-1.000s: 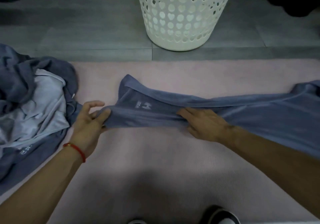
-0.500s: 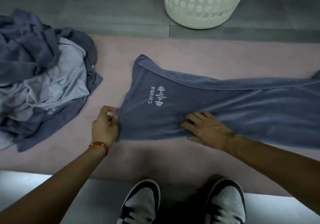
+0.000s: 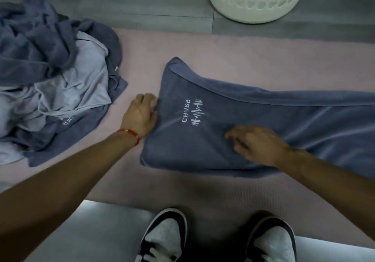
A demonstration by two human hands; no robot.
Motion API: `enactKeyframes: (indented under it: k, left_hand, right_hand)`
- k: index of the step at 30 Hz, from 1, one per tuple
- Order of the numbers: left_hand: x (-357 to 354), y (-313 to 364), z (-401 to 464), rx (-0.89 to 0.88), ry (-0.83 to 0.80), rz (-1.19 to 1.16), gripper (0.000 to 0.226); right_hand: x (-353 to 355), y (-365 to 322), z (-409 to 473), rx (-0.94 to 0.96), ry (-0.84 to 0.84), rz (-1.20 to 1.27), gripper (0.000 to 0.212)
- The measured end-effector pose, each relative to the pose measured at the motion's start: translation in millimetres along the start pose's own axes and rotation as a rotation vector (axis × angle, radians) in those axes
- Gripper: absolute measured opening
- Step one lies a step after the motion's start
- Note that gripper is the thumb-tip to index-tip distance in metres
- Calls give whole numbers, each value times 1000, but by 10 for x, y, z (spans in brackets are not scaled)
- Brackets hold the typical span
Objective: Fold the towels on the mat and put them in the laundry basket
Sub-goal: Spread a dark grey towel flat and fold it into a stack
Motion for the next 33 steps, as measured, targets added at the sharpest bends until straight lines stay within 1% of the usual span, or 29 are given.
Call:
enactKeyframes:
  k: [1,3,5,7,9,11,12,14,16,17,18,19,21,23,25,27,29,31,33]
  left_hand:
    - [-31,39,220,-54,-5,30,40]
    - [-79,139,653,-118,-32,97,54]
    - [-102,268,1015,-172,-77,165,65]
    - [-150,348,1316,-204,-135,177,69]
    - [-203,313,1537,-122,-203,146,72]
    - [-219,286,1679,-33,-236,103,71]
    - [-212,292,1730,-24,-239,70,67]
    - [-144,320,1801,-24,-185,-18,46]
    - [-13,260,1870,58,-20,-94,26]
    - [48,201,1902,126,67,-138,23]
    - [89,134,1929,193,139,-179,22]
    - [105,83,1952,249,174,-211,23]
    - [71,30,1978,314,188,-274,25]
    - [19,57,1920,330,190,-262,30]
    - [-50,110,1765,226,182,-123,38]
    - [-136,200,1482,67,140,3,47]
    - [-240,340,1035,-69,87,5,49]
    - [-309,537,469,-185,46,-4,42]
    - [-326,694,-119,-263,9,30,31]
  right_hand:
    - [20,147,93,-53,86,-28,34]
    - [90,437,292,-169,176,-102,38]
    - [174,704,427,-265,227,-210,44]
    - [224,963,493,-353,201,-320,41]
    - [244,1120,536,-352,170,-362,34]
    - [255,1188,573,-269,201,-411,23]
    - [273,1213,603,-227,231,-434,16]
    - [352,1258,680,-168,290,-444,7]
    - [460,1357,793,-190,341,-425,9]
    - [520,1424,853,-245,368,-406,11]
    - [567,1489,920,-320,390,-373,13]
    - [600,1543,985,-400,406,-328,16]
    - [613,1566,1095,-529,432,-240,21]
    - [538,1440,1142,-571,419,-181,27]
    - [355,1206,1117,-544,339,-164,44]
    - [164,927,1009,-478,254,-185,53]
    - [19,609,835,-345,224,-211,51]
    - [-60,280,615,-186,230,-216,44]
    - [-90,-34,356,-60,239,-209,37]
Point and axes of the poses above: each hand's wrist, its own z-axis towards the middle knuckle, its own x-axis out of the back of the hand, y = z × x, the point moved 5 cm from there along z, towards the middle knuckle, and after that the axes turned 4 degrees about -z, right-handed, at the moved point
